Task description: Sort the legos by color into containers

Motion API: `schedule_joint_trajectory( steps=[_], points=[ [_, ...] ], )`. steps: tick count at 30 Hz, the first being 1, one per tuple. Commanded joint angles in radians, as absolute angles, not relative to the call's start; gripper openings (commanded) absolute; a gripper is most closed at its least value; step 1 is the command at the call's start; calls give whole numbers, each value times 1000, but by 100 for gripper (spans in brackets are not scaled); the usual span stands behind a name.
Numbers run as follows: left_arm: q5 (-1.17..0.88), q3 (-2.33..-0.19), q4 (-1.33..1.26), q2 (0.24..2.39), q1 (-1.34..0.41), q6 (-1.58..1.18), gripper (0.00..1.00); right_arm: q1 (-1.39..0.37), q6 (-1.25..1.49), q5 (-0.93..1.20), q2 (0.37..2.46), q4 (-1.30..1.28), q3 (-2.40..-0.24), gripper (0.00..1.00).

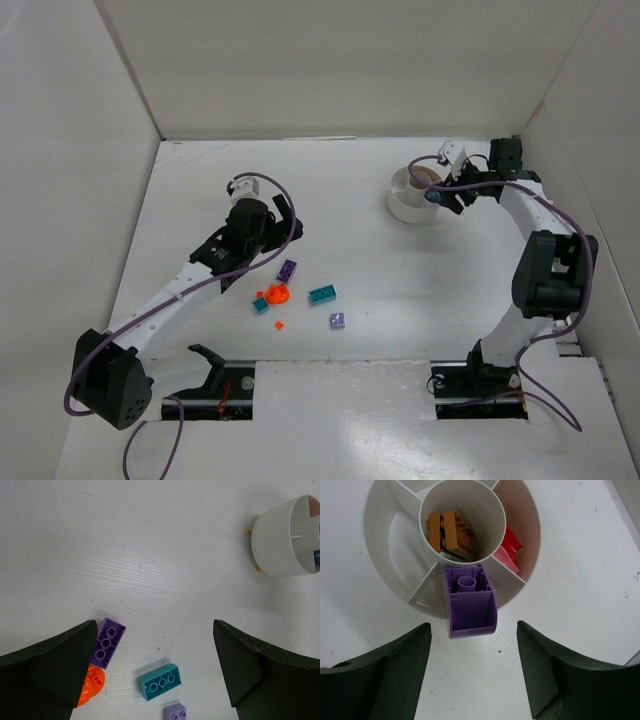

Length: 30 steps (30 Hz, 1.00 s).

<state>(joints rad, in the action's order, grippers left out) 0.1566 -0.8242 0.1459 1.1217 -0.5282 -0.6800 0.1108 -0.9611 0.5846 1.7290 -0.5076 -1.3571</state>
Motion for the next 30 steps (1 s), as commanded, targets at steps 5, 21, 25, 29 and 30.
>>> schedule_joint_trajectory(
  steps=[5,21,25,29,30],
  points=[
    [150,-833,112,1121,-523,-666,100,110,-928,689,1747,-422,-1365,54],
    [150,-833,112,1131,-523,-657,100,101,-1015,624,1727,-529,-1411,14],
    [141,-833,103,1140,-523,-657,100,72,-1063,546,1727,-595,-1463,12],
    [132,-842,103,1150,-523,-647,100,32,-1072,473,1747,-623,-1488,9],
    [132,-842,103,1161,-523,-647,100,16,-1072,459,1747,-623,-1488,9]
  ],
)
